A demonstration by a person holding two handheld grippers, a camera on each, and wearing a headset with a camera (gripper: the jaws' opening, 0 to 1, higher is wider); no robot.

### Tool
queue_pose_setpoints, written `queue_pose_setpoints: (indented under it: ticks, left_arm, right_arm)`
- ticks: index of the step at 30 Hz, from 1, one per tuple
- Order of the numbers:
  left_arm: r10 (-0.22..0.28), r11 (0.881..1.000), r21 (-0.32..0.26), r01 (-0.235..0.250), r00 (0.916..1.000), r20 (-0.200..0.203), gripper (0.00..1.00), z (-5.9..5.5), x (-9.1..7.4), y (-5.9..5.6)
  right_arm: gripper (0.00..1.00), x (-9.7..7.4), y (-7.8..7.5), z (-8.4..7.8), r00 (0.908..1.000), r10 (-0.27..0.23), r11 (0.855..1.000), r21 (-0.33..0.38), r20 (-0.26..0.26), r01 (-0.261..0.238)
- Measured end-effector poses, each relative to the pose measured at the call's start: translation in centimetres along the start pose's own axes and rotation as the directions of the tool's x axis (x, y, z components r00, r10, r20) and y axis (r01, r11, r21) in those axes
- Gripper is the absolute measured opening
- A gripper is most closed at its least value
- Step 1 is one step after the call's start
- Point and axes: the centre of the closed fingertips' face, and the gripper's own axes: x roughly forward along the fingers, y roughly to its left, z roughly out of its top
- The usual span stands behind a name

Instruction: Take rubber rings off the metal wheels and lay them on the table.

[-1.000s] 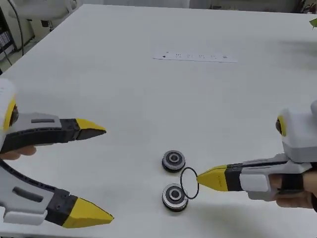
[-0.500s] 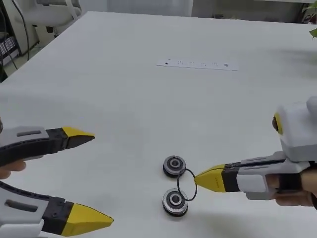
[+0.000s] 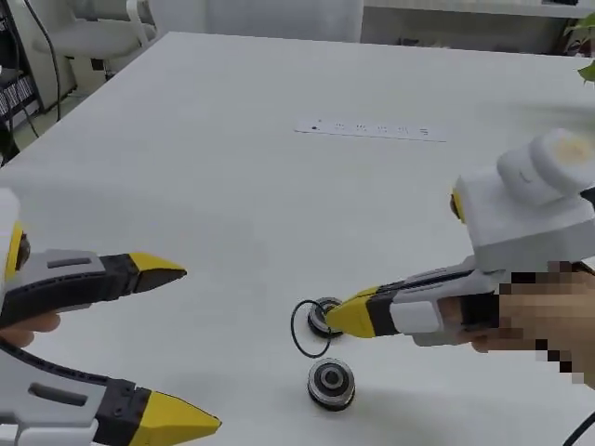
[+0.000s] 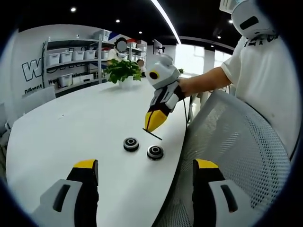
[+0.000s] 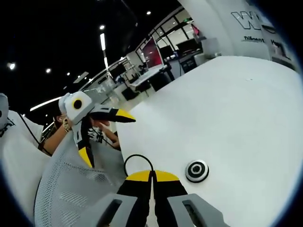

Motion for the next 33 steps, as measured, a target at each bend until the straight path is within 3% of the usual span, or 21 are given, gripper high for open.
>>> queue_pose_setpoints:
  ticks: [5, 10, 24, 33]
  left_arm:
    - [-0.03, 0.999, 0.014, 0.031, 0.9992, -0.026, 0.79, -0.4, 0.3, -0.6]
    - [-0.046, 0.999, 0.018, 0.047, 0.9987, -0.019, 0.79, -0.3, 0.3, -0.9]
    - [-0.051, 0.998, 0.03, 0.052, 0.9984, -0.025, 0.79, -0.3, 0.3, -1.1]
    - [-0.049, 0.998, 0.029, 0.049, 0.9986, -0.021, 0.79, -0.3, 0.3, -1.0]
  right_arm:
    - [0.0, 1.7, 0.1, -0.4, 0.998, -0.015, 0.999, -0.046, -0.062, 0.013]
    - [0.0, 3.0, -0.4, -1.1, 0.9921, -0.043, 0.996, -0.08, -0.118, 0.034]
    - [0.0, 5.9, -1.6, -2.3, 0.978, -0.087, 0.991, -0.116, -0.19, 0.065]
    - [0.0, 6.6, -2.3, -2.7, 0.9726, -0.11, 0.987, -0.135, -0.205, 0.083]
